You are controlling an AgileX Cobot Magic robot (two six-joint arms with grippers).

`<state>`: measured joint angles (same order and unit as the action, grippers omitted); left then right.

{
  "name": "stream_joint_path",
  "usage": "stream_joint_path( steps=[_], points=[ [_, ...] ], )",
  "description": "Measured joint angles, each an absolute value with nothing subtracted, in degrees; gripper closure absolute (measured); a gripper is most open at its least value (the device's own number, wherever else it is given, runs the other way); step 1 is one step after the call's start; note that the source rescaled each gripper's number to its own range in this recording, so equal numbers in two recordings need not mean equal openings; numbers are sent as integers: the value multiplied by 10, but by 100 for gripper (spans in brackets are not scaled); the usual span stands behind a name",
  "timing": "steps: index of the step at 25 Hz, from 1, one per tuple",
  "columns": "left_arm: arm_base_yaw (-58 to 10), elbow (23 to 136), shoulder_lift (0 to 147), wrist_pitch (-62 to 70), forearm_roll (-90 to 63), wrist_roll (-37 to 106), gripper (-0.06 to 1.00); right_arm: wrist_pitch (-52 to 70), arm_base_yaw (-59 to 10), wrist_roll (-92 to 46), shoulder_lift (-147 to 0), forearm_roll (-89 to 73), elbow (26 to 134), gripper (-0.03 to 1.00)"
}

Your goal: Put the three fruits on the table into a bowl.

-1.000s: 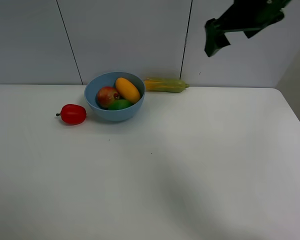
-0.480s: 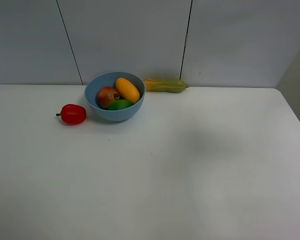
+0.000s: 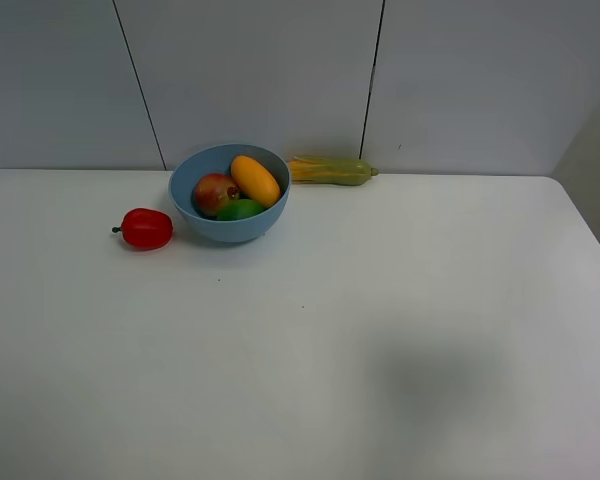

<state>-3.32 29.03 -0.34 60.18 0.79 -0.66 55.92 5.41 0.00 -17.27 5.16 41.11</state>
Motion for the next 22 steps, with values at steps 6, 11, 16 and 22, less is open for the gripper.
stream_joint_path(
  steps=[6,11,16,22],
  points=[
    [-33,290,-3,602,8,-7,-6,539,54,0,-19,32,304,-3],
    [-33,290,-3,602,8,-7,-6,524,54,-3,1,28,298,-3],
    [-33,290,-3,602,8,-7,-6,516,54,-3,1,21,298,-3],
    [-33,290,-3,602,8,-7,-6,562,54,0,1,6,299,2]
  ],
)
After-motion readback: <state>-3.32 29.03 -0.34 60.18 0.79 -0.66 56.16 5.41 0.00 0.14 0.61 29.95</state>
